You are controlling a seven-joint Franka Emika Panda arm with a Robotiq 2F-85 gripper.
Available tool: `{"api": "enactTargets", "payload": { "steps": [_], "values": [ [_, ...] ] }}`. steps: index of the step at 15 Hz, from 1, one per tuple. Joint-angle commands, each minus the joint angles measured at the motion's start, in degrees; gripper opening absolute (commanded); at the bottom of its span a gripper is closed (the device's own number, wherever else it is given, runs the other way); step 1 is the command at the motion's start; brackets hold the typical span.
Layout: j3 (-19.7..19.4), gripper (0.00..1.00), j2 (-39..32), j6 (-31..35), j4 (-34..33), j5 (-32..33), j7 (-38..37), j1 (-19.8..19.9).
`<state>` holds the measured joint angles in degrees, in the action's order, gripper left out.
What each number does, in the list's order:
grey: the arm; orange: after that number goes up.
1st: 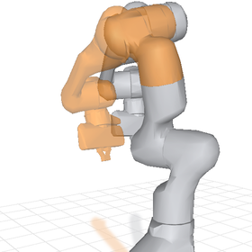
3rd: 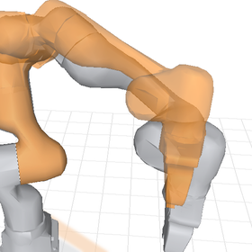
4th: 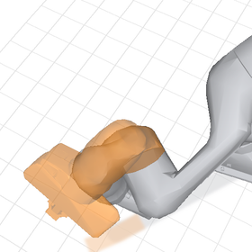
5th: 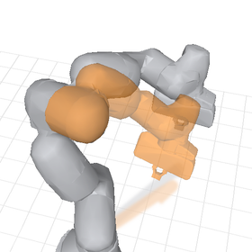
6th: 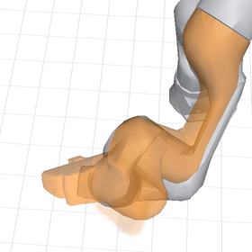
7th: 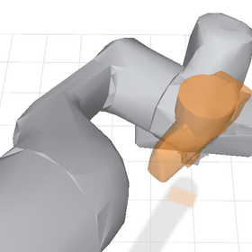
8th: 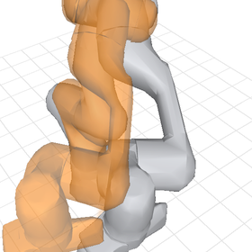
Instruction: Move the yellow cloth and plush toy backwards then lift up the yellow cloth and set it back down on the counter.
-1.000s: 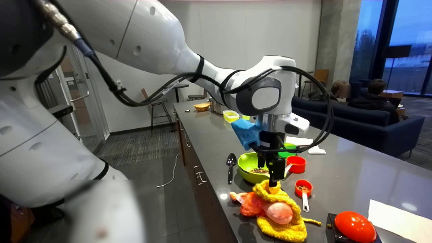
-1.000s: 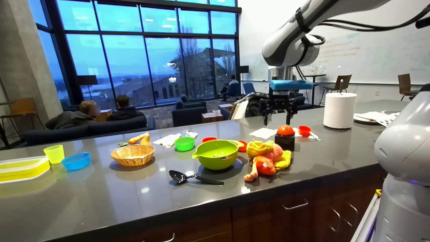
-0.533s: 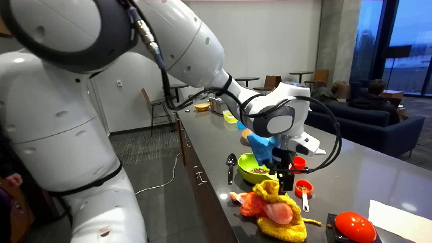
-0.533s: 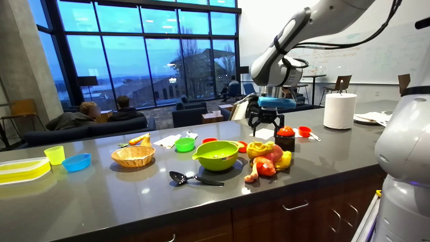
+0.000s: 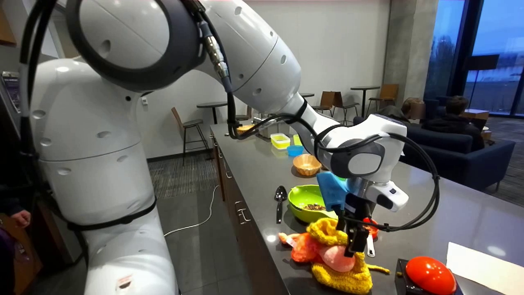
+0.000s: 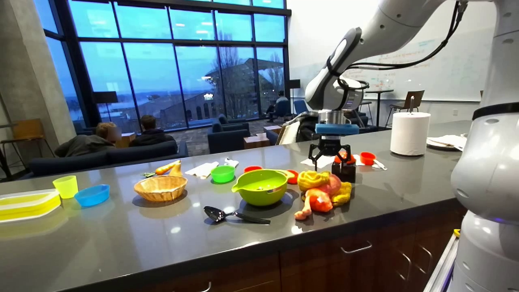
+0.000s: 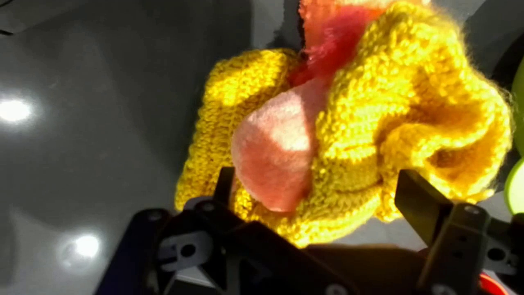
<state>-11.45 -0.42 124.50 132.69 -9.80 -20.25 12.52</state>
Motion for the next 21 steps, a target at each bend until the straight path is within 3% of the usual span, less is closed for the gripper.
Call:
{"api": "enactTargets", "payload": {
  "steps": [1,6,7,9,14,17,21],
  "values": [
    [-0.33,1.00,-2.56,-1.17,-1.47,-4.17,0.89,-0.12],
    [-0.13,1.00,-6.74,0.22,-1.44,-11.95,4.50,0.10],
    [-0.09,0.75,-7.31,0.16,-1.54,-13.02,5.07,0.18],
    [-0.13,0.68,-7.93,0.01,-1.81,-13.99,5.81,0.34],
    [-0.22,0.33,-6.15,-0.63,-2.01,-12.85,4.93,0.07],
    [0.02,0.16,-4.73,-1.50,-2.28,-12.10,4.12,-0.42],
    [0.52,0.07,-1.80,-3.21,-2.19,-10.01,1.85,-1.54]
  ]
}}
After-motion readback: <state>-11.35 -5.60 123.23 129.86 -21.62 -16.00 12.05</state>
